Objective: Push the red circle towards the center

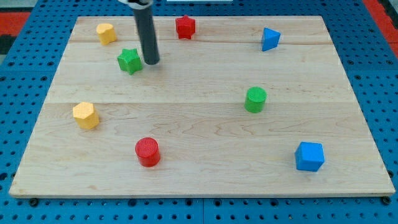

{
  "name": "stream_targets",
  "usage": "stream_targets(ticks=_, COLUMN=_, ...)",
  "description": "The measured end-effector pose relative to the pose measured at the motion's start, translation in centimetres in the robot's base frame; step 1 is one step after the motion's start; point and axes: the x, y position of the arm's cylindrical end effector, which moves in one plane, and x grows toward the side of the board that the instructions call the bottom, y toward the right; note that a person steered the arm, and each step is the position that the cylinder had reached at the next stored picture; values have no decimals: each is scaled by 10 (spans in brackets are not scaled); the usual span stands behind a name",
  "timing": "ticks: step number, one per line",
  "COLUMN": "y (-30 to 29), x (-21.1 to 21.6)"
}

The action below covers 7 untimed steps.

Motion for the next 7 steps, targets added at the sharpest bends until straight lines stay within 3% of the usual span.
stream_targets(ticks=2, y=69, x=106)
stream_targets(ticks=4, y=73, x=251)
stream_targets(ticks=5, y=47, x=269)
stream_targets(ticks=7, y=-45, x=210)
